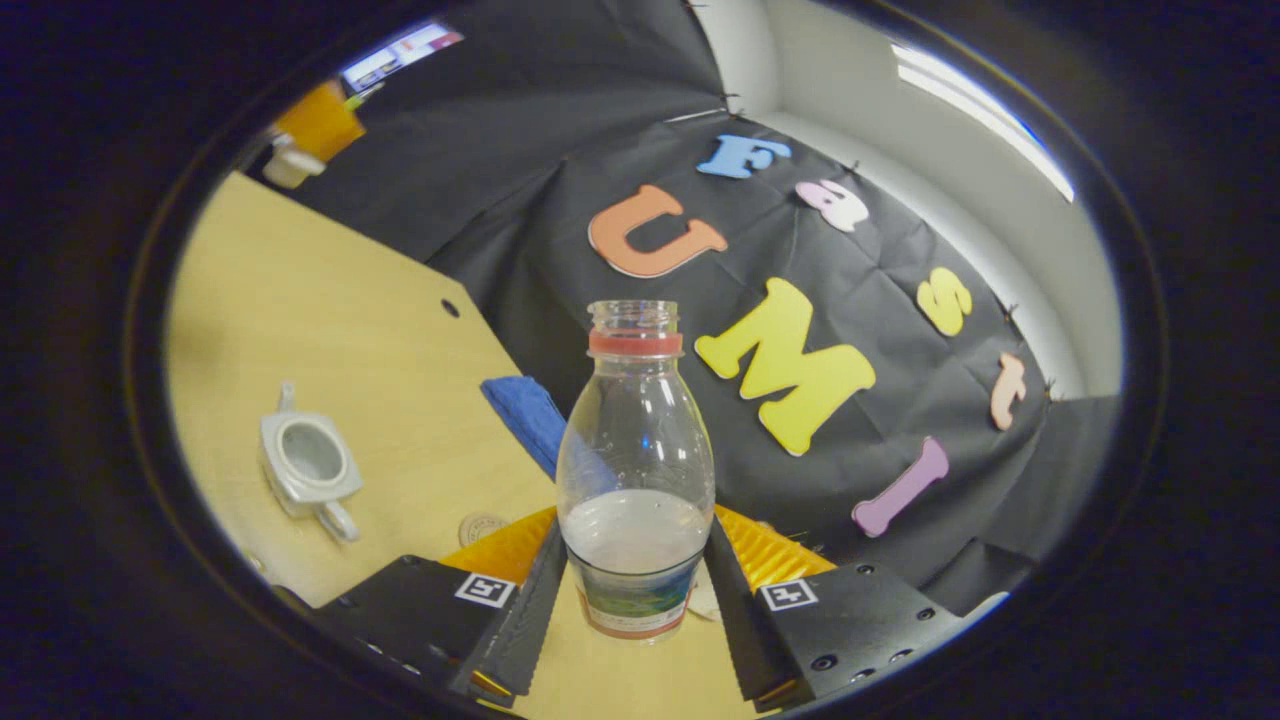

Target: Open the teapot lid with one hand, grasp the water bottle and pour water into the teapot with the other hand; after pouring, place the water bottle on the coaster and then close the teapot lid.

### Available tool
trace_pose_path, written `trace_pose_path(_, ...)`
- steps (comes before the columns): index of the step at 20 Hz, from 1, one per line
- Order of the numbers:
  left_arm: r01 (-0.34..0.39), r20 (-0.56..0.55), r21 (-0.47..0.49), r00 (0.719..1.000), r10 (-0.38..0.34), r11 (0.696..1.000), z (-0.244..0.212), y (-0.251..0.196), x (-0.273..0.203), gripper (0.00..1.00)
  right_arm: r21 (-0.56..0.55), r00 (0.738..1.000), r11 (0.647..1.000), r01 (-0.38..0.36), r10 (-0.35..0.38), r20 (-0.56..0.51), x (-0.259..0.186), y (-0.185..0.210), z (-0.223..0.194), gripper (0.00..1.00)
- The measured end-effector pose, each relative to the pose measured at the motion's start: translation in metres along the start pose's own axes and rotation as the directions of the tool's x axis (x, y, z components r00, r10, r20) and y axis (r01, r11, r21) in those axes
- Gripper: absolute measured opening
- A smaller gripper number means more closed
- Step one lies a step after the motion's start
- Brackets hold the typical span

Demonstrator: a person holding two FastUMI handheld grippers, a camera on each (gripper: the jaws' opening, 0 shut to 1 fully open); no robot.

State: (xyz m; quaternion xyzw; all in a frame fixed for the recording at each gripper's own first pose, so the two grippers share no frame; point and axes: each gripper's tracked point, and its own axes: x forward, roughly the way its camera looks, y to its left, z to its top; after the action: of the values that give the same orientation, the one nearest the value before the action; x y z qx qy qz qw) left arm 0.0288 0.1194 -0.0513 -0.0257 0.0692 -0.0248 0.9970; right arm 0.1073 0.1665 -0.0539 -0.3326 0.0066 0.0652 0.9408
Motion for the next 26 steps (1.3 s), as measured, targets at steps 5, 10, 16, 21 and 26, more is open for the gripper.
trace_pose_path(5, 0.015, -0.003, 0.018, 1.000, -0.015, 1.000, -0.001, -0.009, -0.002, 0.03, 0.375, 0.998, 0.926, -0.052, 0.058, -0.005, 0.021, -0.013, 0.010, 0.74)
trace_pose_path(10, 0.009, -0.009, 0.015, 1.000, -0.009, 1.000, -0.002, -0.006, -0.001, 0.03, 0.565, 0.991, 0.819, -0.098, 0.134, -0.022, 0.053, 0.008, -0.002, 0.76)
trace_pose_path(16, 0.005, -0.024, 0.020, 1.000, -0.004, 1.000, -0.009, -0.004, 0.004, 0.03, 0.617, 0.980, 0.778, -0.122, 0.192, -0.048, 0.082, 0.043, -0.023, 0.74)
trace_pose_path(21, 0.000, -0.048, 0.026, 0.999, 0.001, 1.000, -0.019, -0.003, 0.010, 0.03, 0.613, 0.975, 0.777, -0.146, 0.217, -0.042, 0.097, 0.057, -0.027, 0.74)
trace_pose_path(26, 0.002, -0.058, 0.037, 0.998, 0.000, 0.999, -0.022, -0.004, 0.013, 0.03, 0.629, 0.965, 0.754, -0.189, 0.262, -0.025, 0.098, 0.067, -0.030, 0.77)
